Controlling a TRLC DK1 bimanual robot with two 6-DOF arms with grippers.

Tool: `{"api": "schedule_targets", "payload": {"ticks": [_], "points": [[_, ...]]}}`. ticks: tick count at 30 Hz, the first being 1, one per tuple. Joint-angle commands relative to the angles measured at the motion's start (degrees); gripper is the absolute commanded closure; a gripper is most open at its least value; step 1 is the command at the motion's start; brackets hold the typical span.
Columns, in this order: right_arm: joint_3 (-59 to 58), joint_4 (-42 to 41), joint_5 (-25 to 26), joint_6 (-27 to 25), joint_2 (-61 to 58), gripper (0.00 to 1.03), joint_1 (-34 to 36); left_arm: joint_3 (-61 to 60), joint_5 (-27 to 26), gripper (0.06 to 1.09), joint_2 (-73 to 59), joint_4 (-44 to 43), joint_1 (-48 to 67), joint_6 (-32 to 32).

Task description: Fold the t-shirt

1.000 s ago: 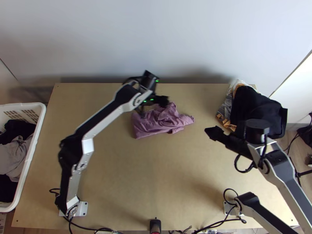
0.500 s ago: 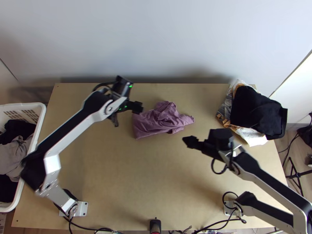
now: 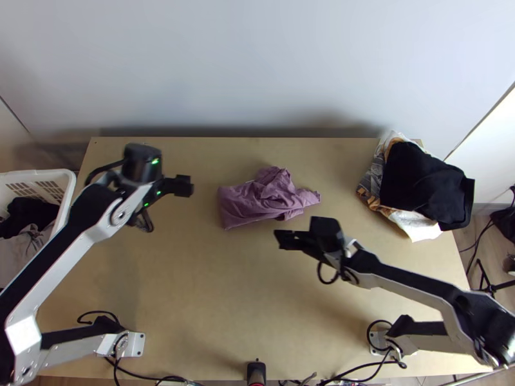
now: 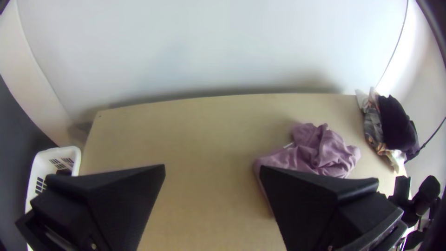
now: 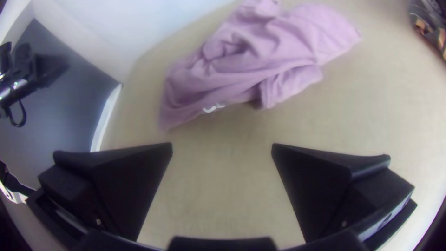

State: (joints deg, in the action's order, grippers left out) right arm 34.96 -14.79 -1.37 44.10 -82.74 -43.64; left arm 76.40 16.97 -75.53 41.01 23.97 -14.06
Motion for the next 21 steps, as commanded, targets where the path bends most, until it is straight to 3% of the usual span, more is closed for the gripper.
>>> {"api": "schedule_targets", "payload": {"ticks": [1, 10, 21], "points": [[7.6, -2.7, 1.0, -0.2, -11.6, 0.04, -3.9, -6.5, 0.1, 0.10, 7.5, -0.8, -4.4, 0.4], [18.2, -2.7, 1.0, 0.3, -19.9, 0.04, -3.2, -8.7, 0.1, 0.10, 12.2, -0.8, -9.3, 2.1], [28.8, -2.2, 1.0, -0.1, -28.0, 0.04, 4.5, -9.1, 0.1, 0.10, 16.9, 0.4, -13.9, 6.2]]}}
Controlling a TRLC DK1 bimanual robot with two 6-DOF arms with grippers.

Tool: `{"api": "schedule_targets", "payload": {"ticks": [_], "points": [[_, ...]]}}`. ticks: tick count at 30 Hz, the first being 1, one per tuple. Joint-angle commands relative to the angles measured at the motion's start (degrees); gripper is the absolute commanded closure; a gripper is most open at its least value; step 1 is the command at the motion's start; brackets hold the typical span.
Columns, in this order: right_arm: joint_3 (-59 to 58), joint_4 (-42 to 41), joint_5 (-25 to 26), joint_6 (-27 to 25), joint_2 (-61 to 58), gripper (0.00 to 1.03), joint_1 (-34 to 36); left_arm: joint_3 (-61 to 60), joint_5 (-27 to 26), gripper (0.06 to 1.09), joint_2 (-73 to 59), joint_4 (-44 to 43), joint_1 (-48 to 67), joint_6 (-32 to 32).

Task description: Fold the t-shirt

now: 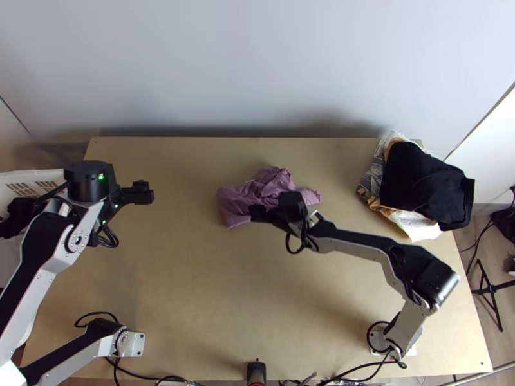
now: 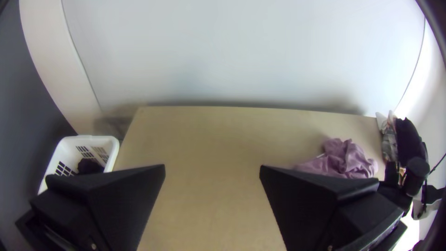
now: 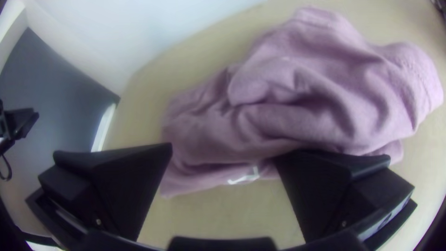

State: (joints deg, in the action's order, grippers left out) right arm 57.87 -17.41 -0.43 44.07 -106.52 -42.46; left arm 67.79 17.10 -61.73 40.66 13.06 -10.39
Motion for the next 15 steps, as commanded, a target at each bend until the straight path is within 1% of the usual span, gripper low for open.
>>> {"api": "schedule_targets", "payload": {"ticks": [1, 7, 10, 15], "points": [[6.8, 1.1, 0.1, 0.1, -4.5, 0.04, 3.7, -0.4, -0.1, 0.10, 3.5, 0.8, -3.6, 3.2], [7.8, 6.6, -0.1, 0.2, -3.6, 0.04, 3.5, -0.5, -0.6, 0.10, 4.9, 1.9, -8.9, 8.1], [6.9, 8.8, -0.2, 0.4, -1.8, 0.04, 3.3, -1.9, -1.9, 0.10, 5.0, 1.9, -12.4, 10.2], [5.8, 14.2, -1.2, 0.7, 1.8, 0.04, 2.1, -4.2, -3.3, 0.10, 5.0, 1.1, -14.0, 10.9]]}}
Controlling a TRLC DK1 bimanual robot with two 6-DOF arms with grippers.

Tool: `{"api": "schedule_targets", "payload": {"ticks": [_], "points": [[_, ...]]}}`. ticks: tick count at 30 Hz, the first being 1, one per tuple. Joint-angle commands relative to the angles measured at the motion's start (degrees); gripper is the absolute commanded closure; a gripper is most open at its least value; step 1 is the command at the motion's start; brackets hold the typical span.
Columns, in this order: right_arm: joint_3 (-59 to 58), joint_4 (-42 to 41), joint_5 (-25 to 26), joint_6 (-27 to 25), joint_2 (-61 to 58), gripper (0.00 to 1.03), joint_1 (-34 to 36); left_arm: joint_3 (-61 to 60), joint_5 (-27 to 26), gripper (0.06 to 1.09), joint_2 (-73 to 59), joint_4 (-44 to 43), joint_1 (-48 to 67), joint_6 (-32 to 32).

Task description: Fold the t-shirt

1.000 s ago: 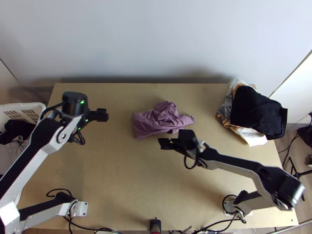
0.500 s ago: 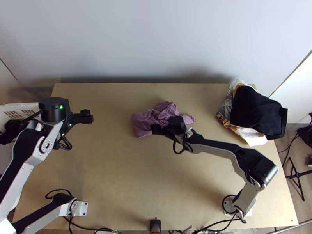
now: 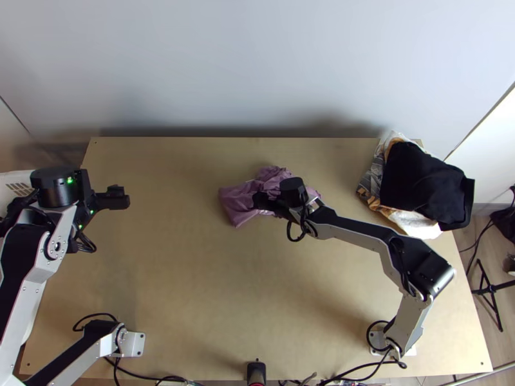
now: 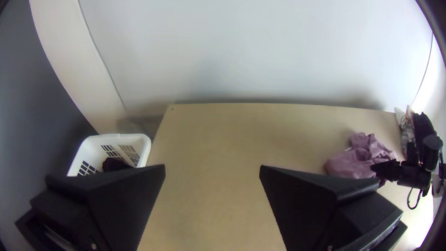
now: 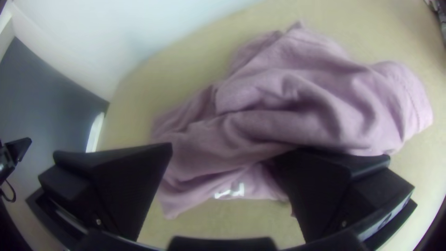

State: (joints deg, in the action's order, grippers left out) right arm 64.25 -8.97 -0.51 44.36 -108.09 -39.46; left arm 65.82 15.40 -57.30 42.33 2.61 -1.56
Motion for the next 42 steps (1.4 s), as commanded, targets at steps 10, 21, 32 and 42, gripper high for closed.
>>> {"api": "schedule_targets", "payload": {"ticks": [10, 21, 32, 42], "points": [[-3.4, 11.2, -2.5, 0.5, 9.0, 0.04, -5.7, -4.2, -3.3, 0.10, -1.1, -5.1, -3.6, 2.0], [-3.2, 9.6, -2.7, 1.2, 3.9, 0.04, -5.7, -4.3, -3.3, 0.10, -1.1, -6.6, -6.6, 3.1], [5.2, 4.2, 0.2, 1.8, -6.3, 0.04, -4.7, -3.2, -6.6, 0.10, -1.1, -7.0, -13.2, 5.9], [13.5, 6.7, 5.6, 0.9, -10.2, 1.00, -4.7, -3.6, -9.2, 0.10, -2.1, -7.3, -14.9, 6.3]]}}
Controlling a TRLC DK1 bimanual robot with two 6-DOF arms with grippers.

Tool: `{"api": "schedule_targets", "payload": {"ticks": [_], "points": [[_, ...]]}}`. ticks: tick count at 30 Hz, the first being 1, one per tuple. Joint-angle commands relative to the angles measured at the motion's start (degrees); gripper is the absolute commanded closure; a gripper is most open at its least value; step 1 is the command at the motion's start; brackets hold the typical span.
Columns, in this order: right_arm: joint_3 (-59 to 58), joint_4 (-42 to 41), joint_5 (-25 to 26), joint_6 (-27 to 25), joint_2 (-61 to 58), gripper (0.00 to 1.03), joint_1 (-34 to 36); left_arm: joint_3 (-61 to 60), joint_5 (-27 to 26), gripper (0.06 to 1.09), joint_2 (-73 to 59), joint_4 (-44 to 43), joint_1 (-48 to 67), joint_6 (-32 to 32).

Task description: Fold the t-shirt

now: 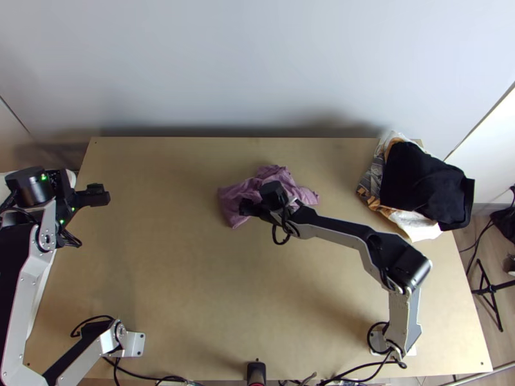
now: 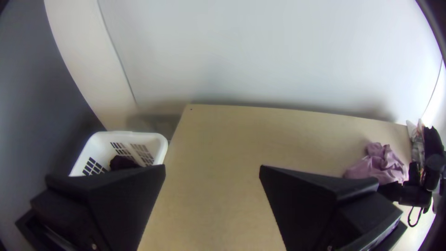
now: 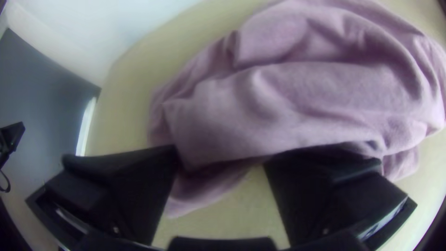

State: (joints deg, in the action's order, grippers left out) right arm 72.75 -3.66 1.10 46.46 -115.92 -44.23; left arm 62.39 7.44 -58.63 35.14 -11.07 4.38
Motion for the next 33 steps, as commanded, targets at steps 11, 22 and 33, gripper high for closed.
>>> {"api": "schedule_targets", "payload": {"ticks": [11, 22, 33], "points": [[3.3, 5.0, 3.3, -8.2, 6.1, 1.00, 2.4, -0.9, -2.0, 0.10, -1.8, -0.2, -3.3, 1.2], [12.4, 10.2, 3.4, -9.6, 12.2, 1.00, 13.9, -3.2, -3.4, 0.10, -2.2, -0.3, -4.4, 1.1], [21.6, 15.7, 3.6, -11.4, 15.1, 1.00, 23.0, -3.7, -4.4, 0.10, -1.8, -0.5, -4.8, 0.8]]}}
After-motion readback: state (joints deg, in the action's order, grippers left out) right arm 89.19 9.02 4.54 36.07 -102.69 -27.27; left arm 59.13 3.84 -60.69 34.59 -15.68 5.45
